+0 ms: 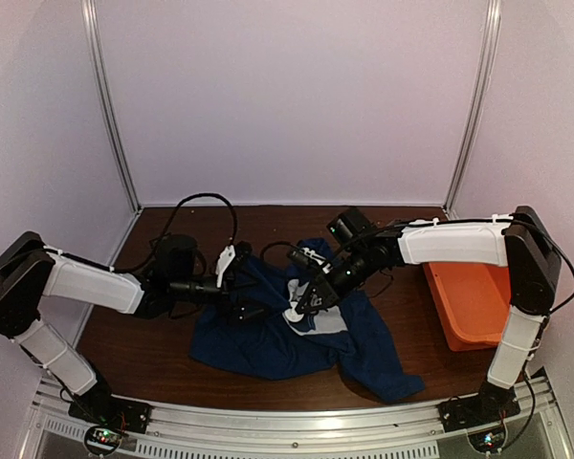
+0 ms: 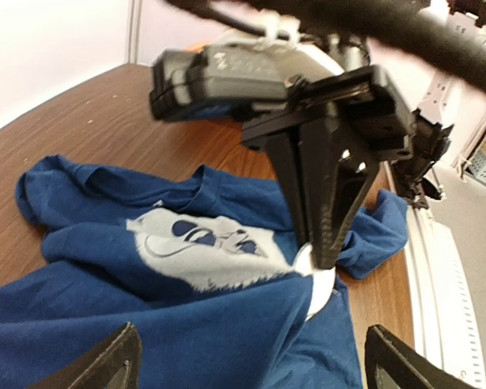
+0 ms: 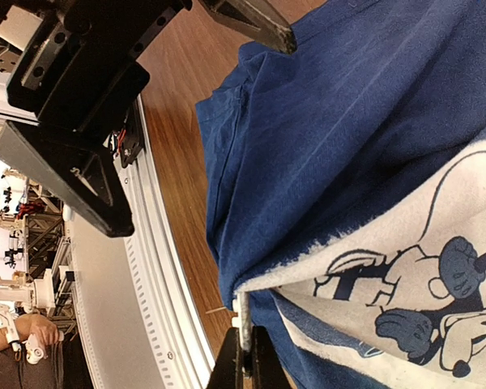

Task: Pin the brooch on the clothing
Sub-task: Pass from the right arm to the left

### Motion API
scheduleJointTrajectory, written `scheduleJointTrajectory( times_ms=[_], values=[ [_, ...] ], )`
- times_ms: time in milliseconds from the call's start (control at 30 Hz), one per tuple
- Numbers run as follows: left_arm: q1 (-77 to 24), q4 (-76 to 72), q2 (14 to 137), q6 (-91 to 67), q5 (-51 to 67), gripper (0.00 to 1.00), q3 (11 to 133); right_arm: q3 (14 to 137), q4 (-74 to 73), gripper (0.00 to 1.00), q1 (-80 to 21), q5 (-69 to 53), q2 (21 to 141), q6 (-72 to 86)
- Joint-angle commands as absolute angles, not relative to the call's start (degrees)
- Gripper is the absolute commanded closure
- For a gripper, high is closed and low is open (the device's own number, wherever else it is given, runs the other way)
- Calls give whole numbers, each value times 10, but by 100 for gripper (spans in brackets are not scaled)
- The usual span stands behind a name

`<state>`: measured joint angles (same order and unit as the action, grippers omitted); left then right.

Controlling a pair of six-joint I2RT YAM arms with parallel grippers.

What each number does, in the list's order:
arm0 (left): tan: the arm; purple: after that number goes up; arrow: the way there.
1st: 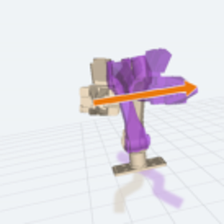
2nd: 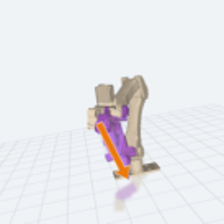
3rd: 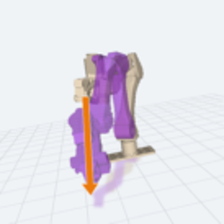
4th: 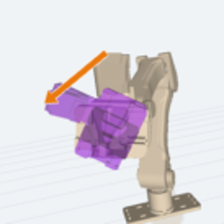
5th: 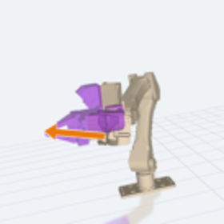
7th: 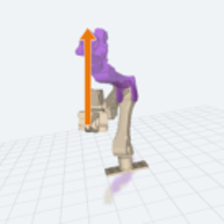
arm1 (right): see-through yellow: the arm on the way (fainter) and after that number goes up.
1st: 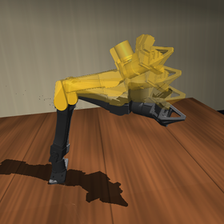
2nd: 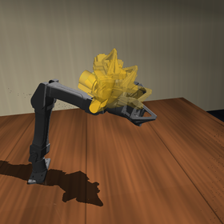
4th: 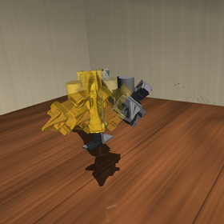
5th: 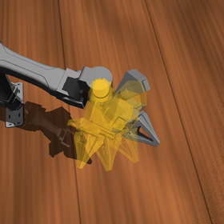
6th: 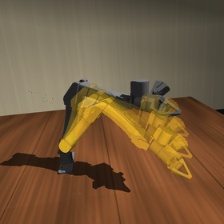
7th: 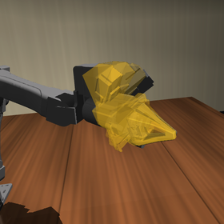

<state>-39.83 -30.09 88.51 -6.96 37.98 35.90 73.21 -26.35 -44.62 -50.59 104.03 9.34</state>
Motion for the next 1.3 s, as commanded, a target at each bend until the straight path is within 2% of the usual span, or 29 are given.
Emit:
scheduleJointTrajectory(
  times_ms=[0,233,433,800,1067,1267],
  values=[
    [-398,-355,914,-86,436,3,383,728,-260,100,-445,-523,1028,83],
    [-398,-310,972,-78,478,10,445,726,-253,100,-446,-536,1020,81],
    [-399,-288,1006,-77,508,22,479,726,-249,100,-446,-541,1018,81],
    [-402,-343,1014,-95,545,21,453,725,-239,100,-443,-545,1020,84],
    [-402,-364,1033,-107,559,26,448,715,-213,100,-437,-559,1009,98],
    [-407,-336,1037,-96,557,34,459,716,-208,100,-436,-559,1009,105]
  ],
)
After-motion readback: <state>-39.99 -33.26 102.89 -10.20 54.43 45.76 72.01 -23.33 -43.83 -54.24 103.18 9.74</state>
